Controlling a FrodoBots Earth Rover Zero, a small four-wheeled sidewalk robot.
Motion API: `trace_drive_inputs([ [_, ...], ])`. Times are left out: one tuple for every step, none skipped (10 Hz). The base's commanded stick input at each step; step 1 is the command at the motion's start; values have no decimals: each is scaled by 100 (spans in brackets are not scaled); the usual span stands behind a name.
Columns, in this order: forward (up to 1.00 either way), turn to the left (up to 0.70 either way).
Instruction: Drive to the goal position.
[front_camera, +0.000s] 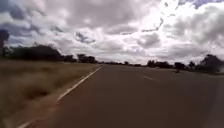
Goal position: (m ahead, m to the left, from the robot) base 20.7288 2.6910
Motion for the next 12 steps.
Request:
trace_drive_inputs([
  [70,0],
  [70,-2],
  [70,-4],
  [70,-35],
  [70,-35],
  [70,-19],
  [70,-6],
  [70,0],
  [70,0],
  [70,0],
  [70,0],
  [70,0],
])
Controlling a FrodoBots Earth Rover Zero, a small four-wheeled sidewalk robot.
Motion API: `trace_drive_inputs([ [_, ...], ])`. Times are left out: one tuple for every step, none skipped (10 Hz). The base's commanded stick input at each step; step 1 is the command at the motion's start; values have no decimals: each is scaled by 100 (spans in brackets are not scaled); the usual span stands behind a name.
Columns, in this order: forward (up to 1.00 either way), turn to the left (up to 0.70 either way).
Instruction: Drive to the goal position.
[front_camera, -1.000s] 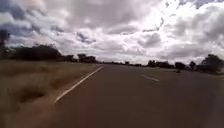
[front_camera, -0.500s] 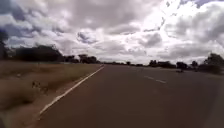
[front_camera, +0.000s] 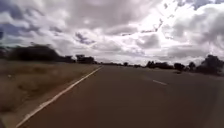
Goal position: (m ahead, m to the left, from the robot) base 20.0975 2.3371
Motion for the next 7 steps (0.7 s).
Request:
trace_drive_inputs([
  [70,0],
  [70,0],
  [70,0],
  [70,0],
  [70,0],
  [70,0],
  [70,0],
])
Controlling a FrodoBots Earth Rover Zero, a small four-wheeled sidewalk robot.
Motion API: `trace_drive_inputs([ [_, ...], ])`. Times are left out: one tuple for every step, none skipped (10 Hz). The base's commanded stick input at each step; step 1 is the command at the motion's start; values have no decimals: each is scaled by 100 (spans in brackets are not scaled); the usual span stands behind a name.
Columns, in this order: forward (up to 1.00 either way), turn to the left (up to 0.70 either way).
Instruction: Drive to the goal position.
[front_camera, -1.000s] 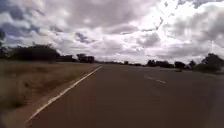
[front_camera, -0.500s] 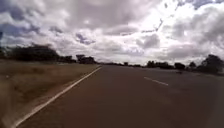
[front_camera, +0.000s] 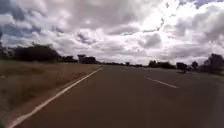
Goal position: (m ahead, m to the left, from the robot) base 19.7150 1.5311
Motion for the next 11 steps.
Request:
trace_drive_inputs([
  [70,0],
  [70,0],
  [70,0],
  [70,0],
  [70,0],
  [70,0],
  [70,0],
  [70,0],
  [70,0],
  [70,0],
  [70,0],
])
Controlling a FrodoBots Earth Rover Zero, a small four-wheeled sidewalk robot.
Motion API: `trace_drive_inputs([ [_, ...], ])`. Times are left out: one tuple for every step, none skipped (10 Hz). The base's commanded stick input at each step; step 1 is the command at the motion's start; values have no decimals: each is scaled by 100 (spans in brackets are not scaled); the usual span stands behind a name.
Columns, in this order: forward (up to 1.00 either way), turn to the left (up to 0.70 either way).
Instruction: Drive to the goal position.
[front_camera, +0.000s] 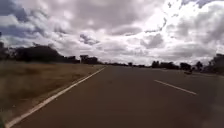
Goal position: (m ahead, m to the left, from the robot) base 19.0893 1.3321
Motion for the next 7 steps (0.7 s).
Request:
trace_drive_inputs([
  [70,0],
  [70,0],
  [70,0],
  [70,0],
  [70,0],
  [70,0],
  [70,0],
])
